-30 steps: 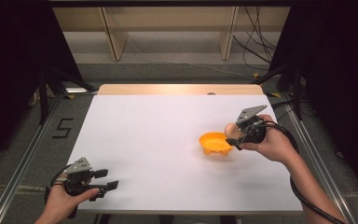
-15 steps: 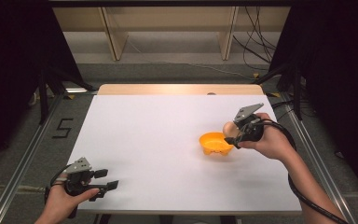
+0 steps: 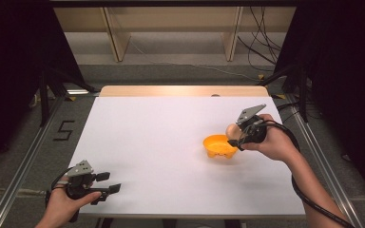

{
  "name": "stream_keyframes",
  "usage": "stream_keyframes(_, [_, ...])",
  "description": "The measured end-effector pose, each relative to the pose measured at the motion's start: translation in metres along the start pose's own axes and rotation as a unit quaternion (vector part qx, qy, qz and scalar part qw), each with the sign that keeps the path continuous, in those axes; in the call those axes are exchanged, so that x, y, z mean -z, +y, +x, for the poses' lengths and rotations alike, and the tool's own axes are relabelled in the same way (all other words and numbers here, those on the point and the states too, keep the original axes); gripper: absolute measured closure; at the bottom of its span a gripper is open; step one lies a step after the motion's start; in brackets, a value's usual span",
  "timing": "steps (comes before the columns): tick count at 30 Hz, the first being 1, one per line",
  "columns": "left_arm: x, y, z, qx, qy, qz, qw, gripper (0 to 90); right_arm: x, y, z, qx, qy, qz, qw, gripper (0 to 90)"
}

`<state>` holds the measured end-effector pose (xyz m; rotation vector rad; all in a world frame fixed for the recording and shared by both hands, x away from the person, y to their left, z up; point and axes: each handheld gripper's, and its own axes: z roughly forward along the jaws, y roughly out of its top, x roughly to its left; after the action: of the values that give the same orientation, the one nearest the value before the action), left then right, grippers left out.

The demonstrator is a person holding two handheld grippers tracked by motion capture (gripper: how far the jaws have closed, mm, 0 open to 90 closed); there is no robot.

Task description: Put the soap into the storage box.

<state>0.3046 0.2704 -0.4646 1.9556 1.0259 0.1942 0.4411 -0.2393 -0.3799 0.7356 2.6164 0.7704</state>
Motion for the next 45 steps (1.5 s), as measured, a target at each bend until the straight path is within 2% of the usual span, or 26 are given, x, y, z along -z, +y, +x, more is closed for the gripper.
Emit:
stream_keyframes(4, [0.0,0.0,0.0,0.0,0.0,0.0,1.0,30.1,-0.002,0.001,0.0,-0.001,-0.001,0.0,1.0,33.4])
stream_keyframes(6, [0.0,0.0,0.0,0.0,0.0,0.0,1.0,30.1,-0.003,0.001,-0.001,0.008,-0.003,0.002,1.0,33.4])
stream_keyframes(10, [0.0,0.0,0.0,0.0,0.0,0.001,1.0,30.1,-0.005,0.004,0.001,0.011,0.008,0.009,0.9999,33.4])
stream_keyframes(11, [0.0,0.0,0.0,0.0,0.0,0.001,1.0,30.1,-0.006,0.005,0.001,0.019,0.01,0.008,0.9997,33.4])
stream_keyframes(15, [0.0,0.0,0.0,0.0,0.0,0.0,1.0,30.1,-0.01,0.007,0.003,0.014,0.006,0.009,0.9998,33.4])
stream_keyframes(16, [0.0,0.0,0.0,0.0,0.0,0.0,1.0,30.1,-0.01,0.007,0.004,0.01,0.009,0.013,0.9998,33.4])
stream_keyframes(17, [0.0,0.0,0.0,0.0,0.0,0.0,1.0,30.1,-0.01,0.008,0.003,0.02,0.009,0.011,0.9997,33.4])
stream_keyframes(18, [0.0,0.0,0.0,0.0,0.0,0.0,1.0,30.1,-0.01,0.008,0.005,0.013,0.013,0.014,0.9997,33.3])
stream_keyframes(22, [0.0,0.0,0.0,0.0,0.0,0.0,1.0,30.1,-0.011,0.01,0.004,0.021,0.015,0.014,0.9996,33.4])
stream_keyframes(24, [0.0,0.0,0.0,0.0,0.0,0.0,1.0,30.1,-0.012,0.01,0.002,0.032,0.014,0.01,0.9993,33.3])
stream_keyframes(27, [0.0,0.0,0.0,0.0,0.0,0.0,1.0,30.1,-0.012,0.011,0.002,0.036,0.017,0.017,0.9991,33.4])
stream_keyframes(32, [0.0,0.0,0.0,-0.001,-0.001,0.0,1.0,30.1,-0.012,0.012,0.002,0.038,0.021,0.024,0.9988,33.4])
stream_keyframes(34, [0.0,0.0,0.0,0.0,-0.001,0.0,1.0,30.1,-0.013,0.012,0.002,0.031,0.019,0.026,0.999,33.4])
stream_keyframes(37, [0.0,0.0,0.0,-0.001,-0.001,0.0,1.0,30.1,-0.016,0.012,0.0,0.048,0.025,0.023,0.9983,33.3])
stream_keyframes(39, [0.0,0.0,0.0,0.0,0.0,0.0,1.0,30.1,-0.016,0.012,0.002,0.04,0.03,0.032,0.9983,33.4])
stream_keyframes(40, [0.0,0.0,0.0,0.0,-0.001,0.0,1.0,30.1,-0.017,0.013,0.0,0.051,0.032,0.031,0.9977,33.4])
stream_keyframes(45, [0.0,0.0,0.0,0.0,-0.001,0.001,1.0,30.1,-0.018,0.013,-0.002,0.049,0.031,0.035,0.9977,33.3])
